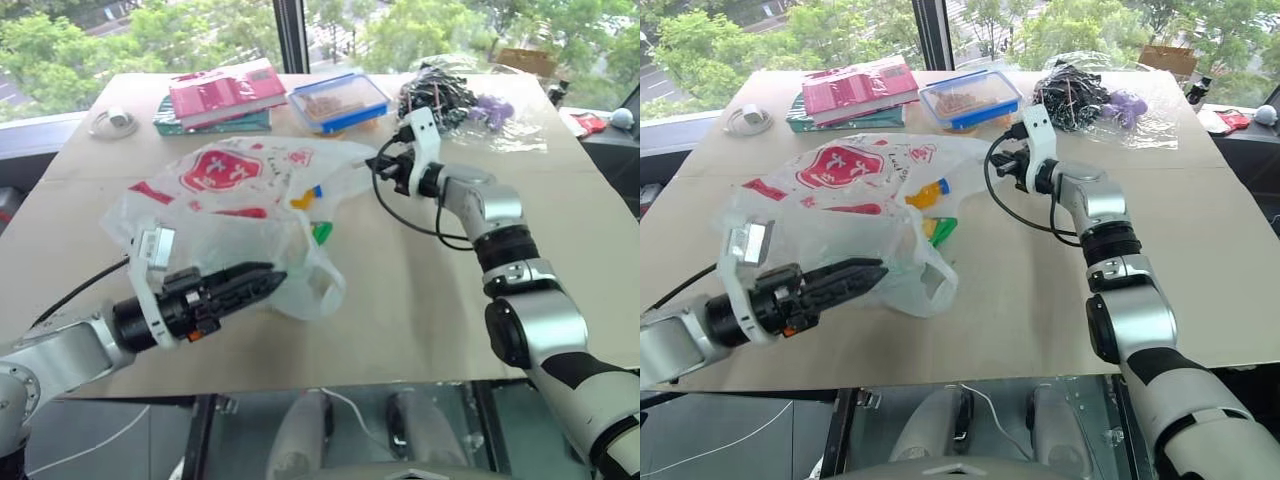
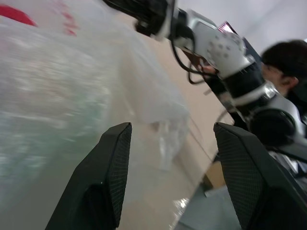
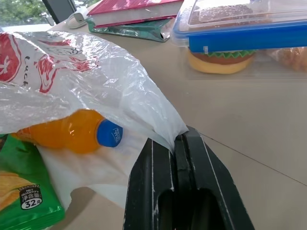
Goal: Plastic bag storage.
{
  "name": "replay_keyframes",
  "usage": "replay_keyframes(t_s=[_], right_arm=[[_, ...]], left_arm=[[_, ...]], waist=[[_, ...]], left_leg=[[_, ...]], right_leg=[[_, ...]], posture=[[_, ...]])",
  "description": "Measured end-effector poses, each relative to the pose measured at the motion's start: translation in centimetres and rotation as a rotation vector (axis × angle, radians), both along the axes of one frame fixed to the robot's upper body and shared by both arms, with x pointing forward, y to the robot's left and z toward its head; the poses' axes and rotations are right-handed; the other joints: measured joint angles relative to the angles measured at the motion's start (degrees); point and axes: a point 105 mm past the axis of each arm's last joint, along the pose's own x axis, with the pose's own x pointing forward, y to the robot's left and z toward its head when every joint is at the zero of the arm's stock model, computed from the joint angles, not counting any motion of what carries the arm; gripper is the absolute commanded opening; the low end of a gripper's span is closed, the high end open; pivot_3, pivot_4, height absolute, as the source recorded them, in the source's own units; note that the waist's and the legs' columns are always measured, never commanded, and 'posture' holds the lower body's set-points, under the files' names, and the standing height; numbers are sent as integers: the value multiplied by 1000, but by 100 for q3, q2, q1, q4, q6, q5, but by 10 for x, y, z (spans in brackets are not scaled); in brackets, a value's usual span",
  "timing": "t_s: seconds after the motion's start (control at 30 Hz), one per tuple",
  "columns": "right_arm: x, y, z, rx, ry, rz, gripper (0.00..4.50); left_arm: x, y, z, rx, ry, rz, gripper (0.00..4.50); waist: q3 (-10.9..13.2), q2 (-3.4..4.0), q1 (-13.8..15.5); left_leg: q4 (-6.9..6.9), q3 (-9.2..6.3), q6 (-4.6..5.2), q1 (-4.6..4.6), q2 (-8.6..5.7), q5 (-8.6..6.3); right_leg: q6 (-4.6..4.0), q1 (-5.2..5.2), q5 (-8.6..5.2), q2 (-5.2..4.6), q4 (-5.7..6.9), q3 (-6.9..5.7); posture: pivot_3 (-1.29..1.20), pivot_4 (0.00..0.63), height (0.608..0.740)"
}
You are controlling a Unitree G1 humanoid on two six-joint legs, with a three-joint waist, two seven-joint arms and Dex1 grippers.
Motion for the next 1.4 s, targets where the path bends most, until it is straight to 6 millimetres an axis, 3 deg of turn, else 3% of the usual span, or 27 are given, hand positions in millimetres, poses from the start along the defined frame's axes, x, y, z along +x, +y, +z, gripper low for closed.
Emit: replay_keyframes(t_s=[0.23, 0.53, 0.63, 0.8, 0.9, 1.03, 1.1, 1.2, 1.4], right_arm=[[-2, 2, 6, 2, -8, 0, 0], [-12, 12, 15, 7, -25, 9, 0], [-14, 11, 14, 4, -10, 3, 0], [-14, 7, 16, 1, -11, -4, 0], [-14, 4, 15, -3, -3, -7, 0], [-13, 0, 16, -5, -5, -15, 0], [-14, 3, 16, 3, -5, -8, 0], [-15, 5, 16, 9, -4, -2, 0], [-14, 6, 17, 13, -5, -8, 0]], left_arm=[[0, -24, -16, 43, 21, -84, 2881], [42, -71, -39, 46, 5, -103, 2881], [48, -80, -48, 68, 27, -112, 2881], [49, -95, -46, -1, 69, -172, 2881], [41, -80, -53, 112, 87, -167, 2881], [44, -58, -40, 212, 27, -93, 2881], [44, -57, -44, 235, 43, -82, 3367], [44, -61, -44, 230, 47, -93, 4466], [54, -79, -44, 184, 48, -98, 4466]], waist=[[1, 2, 12], [0, 1, 8], [1, 2, 3], [1, 1, 13], [1, 0, -31], [5, 7, -25], [4, 6, -19], [4, 6, 5], [4, 5, 4]], left_leg=[[0, -1, 0, 0, -1, 0], [1, 1, 0, -1, -5, 1], [1, 1, 1, -1, -5, 1], [6, -2, 1, -2, -4, 1], [5, 0, 1, -3, -1, 0], [5, -2, 1, 0, 0, 1], [8, -1, 1, 0, -2, 1], [8, -4, 1, -1, -2, 1], [9, -2, 1, -1, -3, 1]], right_leg=[[3, 0, 2, 1, 2, -1], [22, 0, 13, 5, 3, 2], [23, 1, 13, 4, 3, 2], [23, 2, 13, 3, 5, 0], [23, -1, 13, 8, 7, 4], [23, 0, 13, 6, 8, 1], [23, 1, 13, 5, 8, 2], [23, 1, 13, 5, 8, -2], [23, 1, 13, 6, 10, 0]], posture=[[0, 150, 740], [0, 150, 740], [0, 150, 740], [0, 150, 740], [0, 150, 740], [0, 150, 740], [0, 150, 740], [0, 150, 740], [0, 150, 740]])
